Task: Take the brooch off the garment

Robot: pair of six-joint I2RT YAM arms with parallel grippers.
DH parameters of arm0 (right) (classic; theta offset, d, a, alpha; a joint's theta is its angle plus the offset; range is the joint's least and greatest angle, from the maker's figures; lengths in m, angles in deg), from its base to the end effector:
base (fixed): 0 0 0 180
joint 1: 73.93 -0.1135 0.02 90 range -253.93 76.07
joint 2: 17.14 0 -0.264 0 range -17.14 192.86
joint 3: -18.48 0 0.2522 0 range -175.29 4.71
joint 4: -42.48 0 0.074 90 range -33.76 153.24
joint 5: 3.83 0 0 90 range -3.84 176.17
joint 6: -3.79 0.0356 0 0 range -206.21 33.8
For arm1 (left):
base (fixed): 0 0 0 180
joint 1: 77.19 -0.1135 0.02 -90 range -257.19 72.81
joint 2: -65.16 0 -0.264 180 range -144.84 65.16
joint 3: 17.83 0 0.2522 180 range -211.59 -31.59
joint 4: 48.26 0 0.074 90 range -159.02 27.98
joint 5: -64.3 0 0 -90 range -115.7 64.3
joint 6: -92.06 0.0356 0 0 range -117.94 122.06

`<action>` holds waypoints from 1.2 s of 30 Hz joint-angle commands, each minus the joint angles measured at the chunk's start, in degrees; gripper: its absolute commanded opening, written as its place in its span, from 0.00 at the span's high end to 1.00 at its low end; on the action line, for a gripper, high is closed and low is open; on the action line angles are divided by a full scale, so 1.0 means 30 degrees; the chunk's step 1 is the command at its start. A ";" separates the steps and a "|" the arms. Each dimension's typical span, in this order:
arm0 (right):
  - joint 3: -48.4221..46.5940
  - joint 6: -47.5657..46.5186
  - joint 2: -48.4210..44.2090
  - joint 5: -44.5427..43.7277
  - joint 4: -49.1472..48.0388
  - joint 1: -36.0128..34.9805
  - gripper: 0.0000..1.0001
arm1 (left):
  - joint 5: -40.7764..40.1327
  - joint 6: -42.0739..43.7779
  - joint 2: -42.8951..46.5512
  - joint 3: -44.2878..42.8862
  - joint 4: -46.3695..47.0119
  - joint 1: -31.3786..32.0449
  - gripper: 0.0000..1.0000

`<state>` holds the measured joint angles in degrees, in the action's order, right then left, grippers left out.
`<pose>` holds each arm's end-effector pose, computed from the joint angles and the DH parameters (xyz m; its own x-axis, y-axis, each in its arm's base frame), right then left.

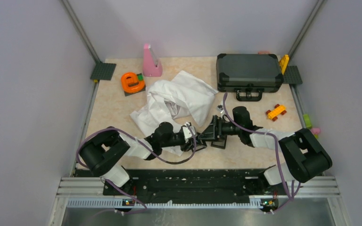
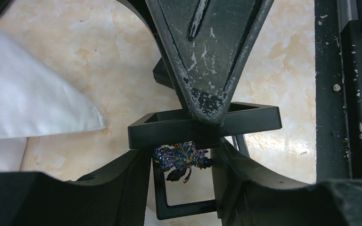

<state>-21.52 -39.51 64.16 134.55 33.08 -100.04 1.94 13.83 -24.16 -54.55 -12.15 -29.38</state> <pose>0.2150 0.1350 0.1564 -0.9529 0.0713 -0.2947 -0.2460 0.3867 0.8888 0.1699 -0.2121 0.1472 0.0082 0.2600 -0.9656 0.9739 0.2169 0.0667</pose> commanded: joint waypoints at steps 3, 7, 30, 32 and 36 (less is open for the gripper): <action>-0.0409 -0.0555 0.0271 -0.0980 -0.0826 0.0119 0.62 | 0.1069 -0.0680 0.0399 -0.0580 -0.0056 0.0235 0.47; -0.0453 -0.0822 0.0633 -0.1313 -0.0772 0.0104 0.62 | 0.1116 -0.0736 0.0159 -0.0817 -0.0393 0.0249 0.45; -0.2058 -0.3670 0.1534 -0.4535 0.2737 0.0078 0.64 | -0.0858 -0.0841 0.4441 0.0455 -0.4559 0.0235 0.19; -0.2617 -0.4443 0.1219 -0.5535 0.4083 0.0061 0.64 | -0.1405 -0.1222 0.5500 0.0852 -0.5033 0.0235 0.19; -0.3951 -0.5886 0.0868 -0.8008 0.6771 -0.0053 0.64 | -0.4317 -0.3233 0.7115 0.1206 -0.6241 0.0235 0.18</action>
<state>-28.52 -50.52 69.29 119.07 45.04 -100.02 -2.26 9.65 -6.72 -51.95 -26.31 -28.92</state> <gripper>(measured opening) 0.659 0.813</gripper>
